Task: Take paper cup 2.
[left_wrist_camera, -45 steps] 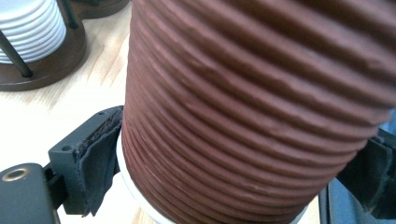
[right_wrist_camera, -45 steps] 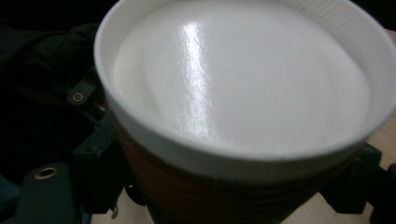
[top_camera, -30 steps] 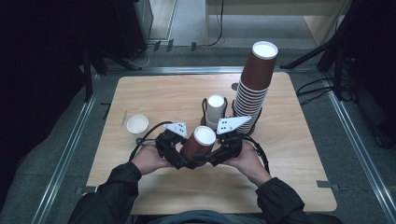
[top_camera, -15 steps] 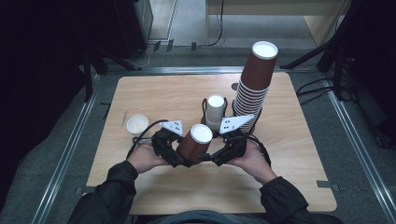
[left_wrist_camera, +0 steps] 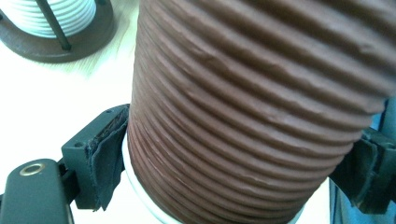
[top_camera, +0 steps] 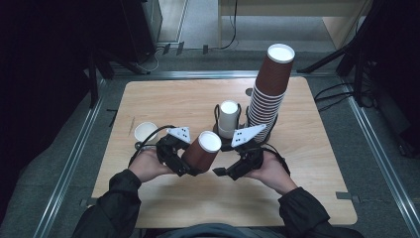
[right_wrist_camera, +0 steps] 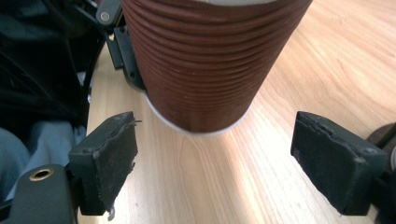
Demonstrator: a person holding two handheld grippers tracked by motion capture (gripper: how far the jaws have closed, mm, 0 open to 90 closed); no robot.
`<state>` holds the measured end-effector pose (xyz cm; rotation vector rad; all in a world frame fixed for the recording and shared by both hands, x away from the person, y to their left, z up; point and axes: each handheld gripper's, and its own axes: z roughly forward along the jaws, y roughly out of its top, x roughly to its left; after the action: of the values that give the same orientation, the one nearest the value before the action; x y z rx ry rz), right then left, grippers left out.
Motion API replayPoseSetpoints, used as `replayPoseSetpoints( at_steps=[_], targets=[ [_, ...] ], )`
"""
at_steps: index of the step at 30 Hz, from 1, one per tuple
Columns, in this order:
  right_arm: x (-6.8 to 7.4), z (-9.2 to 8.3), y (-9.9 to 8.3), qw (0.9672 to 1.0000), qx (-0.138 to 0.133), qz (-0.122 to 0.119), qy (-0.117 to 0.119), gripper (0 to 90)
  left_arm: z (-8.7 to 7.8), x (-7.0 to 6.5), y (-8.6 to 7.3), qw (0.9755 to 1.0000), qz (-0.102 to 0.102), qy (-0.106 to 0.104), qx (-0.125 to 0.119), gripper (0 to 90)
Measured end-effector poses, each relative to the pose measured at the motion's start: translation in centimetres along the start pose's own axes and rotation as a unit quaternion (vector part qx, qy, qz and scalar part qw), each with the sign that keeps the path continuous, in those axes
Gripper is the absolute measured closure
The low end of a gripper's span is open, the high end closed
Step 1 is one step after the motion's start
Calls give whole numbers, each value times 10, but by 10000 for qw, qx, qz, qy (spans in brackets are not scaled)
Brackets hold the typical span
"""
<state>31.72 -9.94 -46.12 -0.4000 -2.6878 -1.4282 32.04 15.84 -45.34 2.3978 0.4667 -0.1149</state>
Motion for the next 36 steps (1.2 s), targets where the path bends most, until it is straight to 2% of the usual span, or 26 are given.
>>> replayPoseSetpoints(
  at_steps=[10, 17, 24, 31, 33, 36],
  targets=[
    [1, -3, -5, 9998, 193, -7, -63, 153, 0, 1, 0, 9993, 82, 195, 314, 104],
    [3, -6, -10, 9994, 337, 43, -88, 153, 1, 0, 0, 9982, 177, 206, 542, 118],
    [2, -11, -15, 9992, 390, 42, -117, 154, 9, 0, 1, 9953, 233, 295, 895, 119],
    [0, -9, -14, 9991, 411, 40, -106, 154, 20, 3, 1, 9937, 164, 67, 1110, 119],
    [0, -9, -12, 9992, 394, 38, -69, 154, 23, 4, 2, 9924, 179, 36, 1213, 118],
    [0, -8, -8, 9989, 466, 39, -43, 145, 26, 4, 3, 9900, 220, 110, 1387, 118]
  ],
)
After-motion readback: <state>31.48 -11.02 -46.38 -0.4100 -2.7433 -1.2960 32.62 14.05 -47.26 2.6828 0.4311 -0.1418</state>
